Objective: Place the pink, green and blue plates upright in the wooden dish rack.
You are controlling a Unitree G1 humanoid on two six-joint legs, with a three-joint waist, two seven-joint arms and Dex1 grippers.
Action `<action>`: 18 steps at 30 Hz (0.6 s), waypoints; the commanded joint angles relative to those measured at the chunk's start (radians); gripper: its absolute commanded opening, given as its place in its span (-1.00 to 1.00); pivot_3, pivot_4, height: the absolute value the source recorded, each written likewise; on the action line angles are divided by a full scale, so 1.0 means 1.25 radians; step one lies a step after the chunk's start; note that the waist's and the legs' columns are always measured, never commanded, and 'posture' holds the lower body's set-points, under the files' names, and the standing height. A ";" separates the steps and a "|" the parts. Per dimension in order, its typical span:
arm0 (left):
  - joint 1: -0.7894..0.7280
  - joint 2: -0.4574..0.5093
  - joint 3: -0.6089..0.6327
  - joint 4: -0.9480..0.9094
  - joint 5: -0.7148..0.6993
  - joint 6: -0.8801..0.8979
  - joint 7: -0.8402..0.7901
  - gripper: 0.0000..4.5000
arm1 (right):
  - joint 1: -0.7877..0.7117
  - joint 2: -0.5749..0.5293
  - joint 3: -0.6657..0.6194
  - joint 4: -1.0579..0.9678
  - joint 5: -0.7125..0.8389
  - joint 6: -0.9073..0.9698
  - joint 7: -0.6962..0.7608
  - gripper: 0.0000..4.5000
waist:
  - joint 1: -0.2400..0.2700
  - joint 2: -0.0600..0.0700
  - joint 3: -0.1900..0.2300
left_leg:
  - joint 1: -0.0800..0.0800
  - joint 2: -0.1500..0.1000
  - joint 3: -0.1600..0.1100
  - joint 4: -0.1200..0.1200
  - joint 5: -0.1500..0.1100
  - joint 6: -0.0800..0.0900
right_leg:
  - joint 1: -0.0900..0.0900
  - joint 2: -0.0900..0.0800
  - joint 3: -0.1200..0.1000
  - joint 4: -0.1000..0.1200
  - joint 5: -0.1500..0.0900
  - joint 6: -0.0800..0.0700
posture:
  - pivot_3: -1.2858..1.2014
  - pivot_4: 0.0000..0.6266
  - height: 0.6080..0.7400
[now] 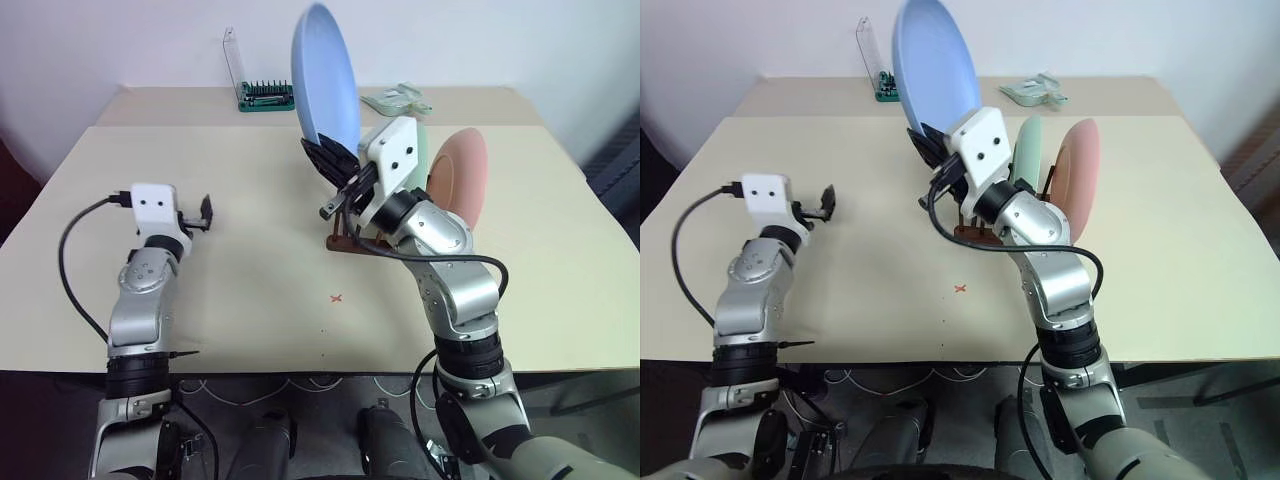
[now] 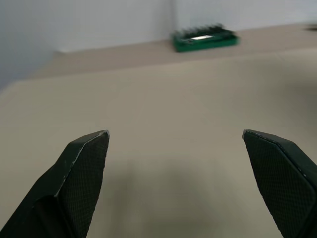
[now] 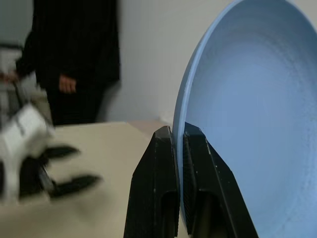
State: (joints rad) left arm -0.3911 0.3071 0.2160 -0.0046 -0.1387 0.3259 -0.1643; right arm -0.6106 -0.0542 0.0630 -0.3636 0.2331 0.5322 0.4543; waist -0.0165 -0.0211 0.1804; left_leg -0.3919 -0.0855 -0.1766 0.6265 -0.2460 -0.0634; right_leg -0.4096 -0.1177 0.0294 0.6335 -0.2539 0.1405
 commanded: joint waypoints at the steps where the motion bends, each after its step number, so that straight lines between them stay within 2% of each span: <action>1: 0.003 0.004 -0.024 -0.061 -0.020 -0.038 -0.049 0.97 | 0.016 0.024 -0.067 -0.073 0.124 0.102 -0.034 -1.00 | 0.000 0.000 0.000 | 0.000 0.000 0.000 0.000 0.000 0.000 | 0.000 0.000 0.000 0.000 0.000 0.000 | 0.03 -0.52 1.00; 9: 0.022 -0.004 -0.046 -0.108 -0.078 -0.052 -0.135 0.97 | 0.036 0.043 -0.131 -0.090 0.234 0.175 -0.120 -1.00 | -0.002 0.001 0.000 | 0.000 0.000 0.001 0.000 0.000 0.000 | -0.001 0.000 0.000 0.000 0.000 0.000 | 0.03 -0.52 1.00; 18: 0.097 0.069 -0.126 -0.193 -0.150 0.006 -0.331 0.97 | 0.041 0.036 -0.166 -0.071 0.324 0.209 -0.172 -1.00 | -0.003 0.002 0.000 | 0.000 0.000 0.001 0.000 0.000 0.000 | 0.000 0.000 0.000 0.000 0.000 0.000 | 0.03 -0.52 1.00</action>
State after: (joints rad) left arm -0.2764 0.3757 0.0650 -0.1890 -0.2932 0.3224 -0.5320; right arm -0.5518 -0.0104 -0.1315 -0.4188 0.6041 0.7999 0.2486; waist -0.0204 -0.0183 0.1810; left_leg -0.3918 -0.0850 -0.1753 0.6262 -0.2462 -0.0628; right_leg -0.4102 -0.1177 0.0294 0.6338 -0.2537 0.1402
